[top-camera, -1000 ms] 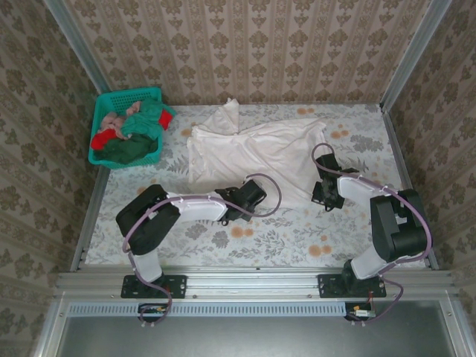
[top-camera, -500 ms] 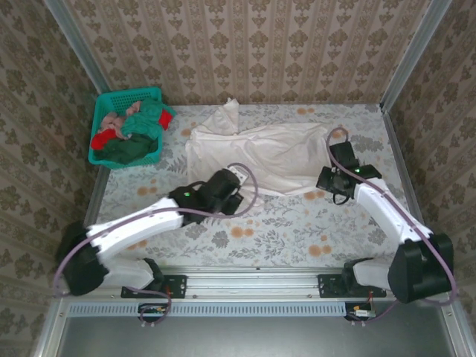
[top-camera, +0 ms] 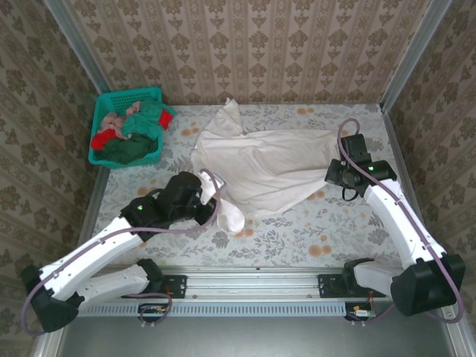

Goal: Fold and stack the t-shirts

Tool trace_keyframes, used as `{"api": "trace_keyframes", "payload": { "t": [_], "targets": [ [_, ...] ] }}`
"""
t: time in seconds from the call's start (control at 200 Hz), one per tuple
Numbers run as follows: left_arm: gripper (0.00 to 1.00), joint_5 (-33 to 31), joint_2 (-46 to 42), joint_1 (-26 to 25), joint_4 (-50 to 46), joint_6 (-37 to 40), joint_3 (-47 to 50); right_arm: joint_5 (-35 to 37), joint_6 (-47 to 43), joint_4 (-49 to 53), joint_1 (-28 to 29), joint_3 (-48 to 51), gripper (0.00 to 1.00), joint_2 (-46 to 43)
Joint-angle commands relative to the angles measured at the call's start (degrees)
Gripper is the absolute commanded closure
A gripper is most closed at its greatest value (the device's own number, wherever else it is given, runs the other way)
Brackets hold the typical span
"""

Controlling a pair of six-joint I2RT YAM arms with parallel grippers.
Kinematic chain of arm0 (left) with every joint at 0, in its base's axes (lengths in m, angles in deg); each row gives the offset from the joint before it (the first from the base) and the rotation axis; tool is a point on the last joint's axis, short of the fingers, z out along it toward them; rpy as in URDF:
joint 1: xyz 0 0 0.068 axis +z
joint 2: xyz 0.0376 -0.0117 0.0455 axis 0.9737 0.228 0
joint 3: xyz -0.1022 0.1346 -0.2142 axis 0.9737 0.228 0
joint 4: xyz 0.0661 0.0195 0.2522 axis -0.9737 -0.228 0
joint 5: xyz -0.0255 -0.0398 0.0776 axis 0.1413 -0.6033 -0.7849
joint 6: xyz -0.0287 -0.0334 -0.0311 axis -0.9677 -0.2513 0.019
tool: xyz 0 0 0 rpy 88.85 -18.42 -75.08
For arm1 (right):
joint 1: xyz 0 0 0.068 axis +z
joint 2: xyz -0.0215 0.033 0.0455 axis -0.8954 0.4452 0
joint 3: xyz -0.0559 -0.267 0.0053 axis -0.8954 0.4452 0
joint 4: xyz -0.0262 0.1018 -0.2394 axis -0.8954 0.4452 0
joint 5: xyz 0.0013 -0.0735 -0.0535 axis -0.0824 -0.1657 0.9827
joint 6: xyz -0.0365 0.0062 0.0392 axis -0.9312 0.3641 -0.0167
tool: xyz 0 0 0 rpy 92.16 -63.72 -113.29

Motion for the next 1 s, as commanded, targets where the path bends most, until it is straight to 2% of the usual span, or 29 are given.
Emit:
{"api": "trace_keyframes", "payload": {
  "t": [0.0, 0.015, 0.055, 0.09, 0.115, 0.13, 0.15, 0.205, 0.245, 0.32, 0.36, 0.42, 0.48, 0.555, 0.575, 0.685, 0.77, 0.84, 0.93, 0.995],
  "targets": [
    [0.71, 12.88, -2.25, -0.77, 3.33, 0.43, 4.08, 2.37, 0.63, 4.11, -0.85, 3.99, 0.81, -1.06],
    [0.67, 12.46, -2.92, -0.82, 4.05, -0.1, 4.8, 2.2, 0.71, 4.08, -0.85, 4.43, 0.8, -1.66],
    [0.67, 11.97, -5.29, -0.55, 5.93, -1.12, 6.39, 2.0, 0.73, 4.15, -0.85, 5.31, 0.77, -3.32],
    [0.65, 12.2, -7.42, -0.01, 8.06, -1.62, 7.62, 2.54, 0.98, 4.73, -0.89, 5.34, 0.69, -4.56],
    [0.55, 11.5, -9.06, 0.65, 9.86, -2.19, 8.55, 2.88, 0.88, 5.37, -0.93, 4.93, 0.65, -5.23],
    [0.43, 10.69, -9.95, 1.13, 10.71, -2.69, 9.02, 3.17, 0.83, 5.73, -0.89, 4.64, 0.64, -5.56],
    [0.32, 9.8, -10.96, 1.76, 11.73, -3.43, 9.66, 3.26, 0.62, 6.23, -0.9, 4.13, 0.64, -5.98],
    [0.08, 8.28, -13.68, 4.22, 14.99, -4.38, 11.34, 3.76, 0.47, 7.28, -0.85, 2.7, 0.62, -6.7],
    [0.01, 6.98, -14.47, 6.51, 17.14, -5.63, 12.42, 3.52, 0.26, 7.33, -0.77, 1.73, 0.58, -7.05],
    [0.0, 7.3, -10.96, 11.68, 18.91, -6.84, 11.79, 3.23, 0.12, 5.88, -0.18, 0.81, 0.53, -7.28],
    [0.0, 6.16, -6.66, 15.08, 18.89, -7.84, 10.38, 1.62, -0.24, 3.6, 0.1, 1.27, 0.46, -7.16],
    [0.01, 5.98, 1.93, 19.84, 18.92, -8.68, 7.24, -1.8, -0.11, -0.15, 0.27, 2.19, 0.45, -5.41],
    [0.06, 5.71, 12.89, 23.73, 18.95, -9.57, 2.36, -5.66, -0.4, -5.41, 0.7, 2.45, 0.42, -0.53],
    [0.13, 6.83, 26.21, 25.68, 20.67, -9.17, -4.65, -4.48, -1.11, -6.91, 1.5, -1.69, 0.42, 8.93],
    [0.15, 6.95, 29.73, 27.72, 21.02, -8.98, -6.48, -4.39, -1.62, -7.52, 1.47, -3.07, 0.42, 11.5],
    [0.21, 7.48, 48.34, 30.1, 18.14, -7.69, -20.17, -1.94, -3.5, -5.86, -0.43, -14.68, 0.42, 28.73],
    [0.24, 8.4, 59.96, 31.69, 12.47, -6.93, -31.62, 1.48, -4.78, -4.84, -2.36, -22.53, 0.45, 38.59],
    [0.27, 6.84, 67.18, 32.83, 9.91, -5.98, -39.03, 2.61, -5.29, -3.45, -4.8, -29.08, 0.45, 45.83],
    [0.36, 5.59, 75.04, 34.22, 3.73, -4.89, -48.81, 2.63, -6.92, -1.57, -7.45, -37.97, 0.46, 54.61],
    [0.37, 4.8, 78.56, 35.05, 1.54, -4.04, -53.25, 2.85, -8.82, -1.35, -8.58, -43.45, 0.46, 59.44]
  ]
}}
